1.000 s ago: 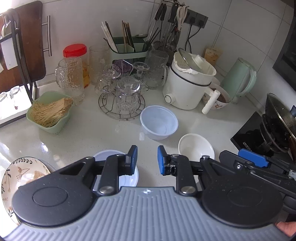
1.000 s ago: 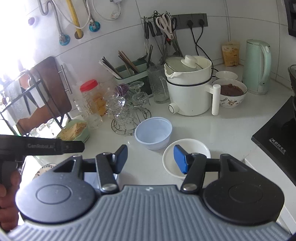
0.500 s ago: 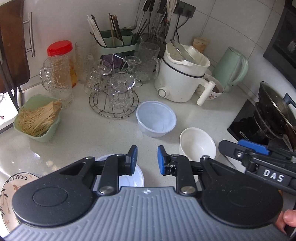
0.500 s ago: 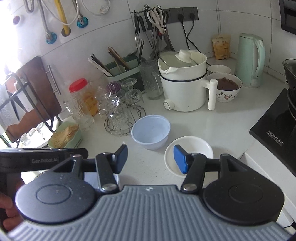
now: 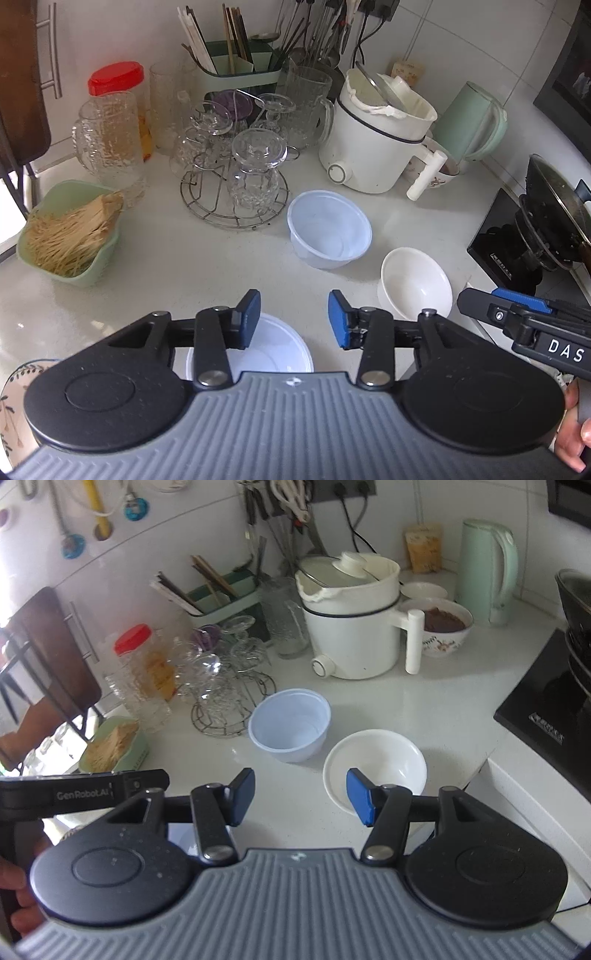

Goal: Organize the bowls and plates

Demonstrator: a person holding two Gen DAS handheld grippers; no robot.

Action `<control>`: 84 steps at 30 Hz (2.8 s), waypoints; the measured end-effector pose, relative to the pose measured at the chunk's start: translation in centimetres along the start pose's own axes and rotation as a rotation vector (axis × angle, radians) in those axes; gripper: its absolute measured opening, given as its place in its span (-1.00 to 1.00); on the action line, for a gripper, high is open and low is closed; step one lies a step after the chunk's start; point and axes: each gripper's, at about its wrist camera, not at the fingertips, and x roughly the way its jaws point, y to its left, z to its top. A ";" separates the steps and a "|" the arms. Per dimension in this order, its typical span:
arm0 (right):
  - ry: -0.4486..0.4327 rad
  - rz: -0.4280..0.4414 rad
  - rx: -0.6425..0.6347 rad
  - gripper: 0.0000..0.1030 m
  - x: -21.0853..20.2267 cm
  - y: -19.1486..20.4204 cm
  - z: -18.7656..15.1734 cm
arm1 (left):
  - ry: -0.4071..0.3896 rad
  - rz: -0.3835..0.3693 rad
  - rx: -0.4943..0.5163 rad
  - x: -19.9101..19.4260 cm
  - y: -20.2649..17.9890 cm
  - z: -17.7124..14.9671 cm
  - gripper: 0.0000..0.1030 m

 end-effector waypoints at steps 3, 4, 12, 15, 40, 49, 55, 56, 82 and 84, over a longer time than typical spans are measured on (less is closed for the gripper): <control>-0.008 -0.007 0.011 0.13 0.6 -0.6 0.5 | 0.007 -0.008 0.007 1.3 -0.3 0.7 -0.06; -0.014 -0.010 0.009 0.13 0.8 -0.8 0.8 | 0.009 -0.010 0.009 1.9 -0.4 1.0 -0.06; -0.017 0.000 0.044 0.13 3.0 -3.4 3.4 | 0.026 0.002 0.004 5.5 -1.7 3.6 -0.06; 0.001 0.000 0.065 0.13 4.4 -4.3 4.4 | 0.042 0.006 0.004 6.8 -2.1 4.7 -0.06; 0.152 0.053 0.120 -0.06 13.9 -7.0 8.0 | 0.204 -0.016 -0.091 16.1 -2.8 8.1 -0.06; 0.235 0.113 0.122 -0.24 17.3 -6.4 8.1 | 0.257 0.021 -0.184 17.4 0.4 8.6 -0.07; 0.282 0.113 0.059 -0.45 18.4 -5.4 7.4 | 0.279 0.030 -0.138 18.4 1.1 9.1 -0.09; 0.284 0.122 0.073 -0.45 18.6 -5.4 7.4 | 0.286 0.026 -0.135 18.6 1.2 9.1 -0.09; 0.328 0.128 0.094 -0.80 21.5 -4.4 8.5 | 0.305 -0.015 -0.131 19.7 1.7 10.5 -0.72; 0.325 0.131 0.100 -0.80 21.0 -4.4 8.5 | 0.294 -0.021 -0.138 19.1 1.7 10.5 -0.72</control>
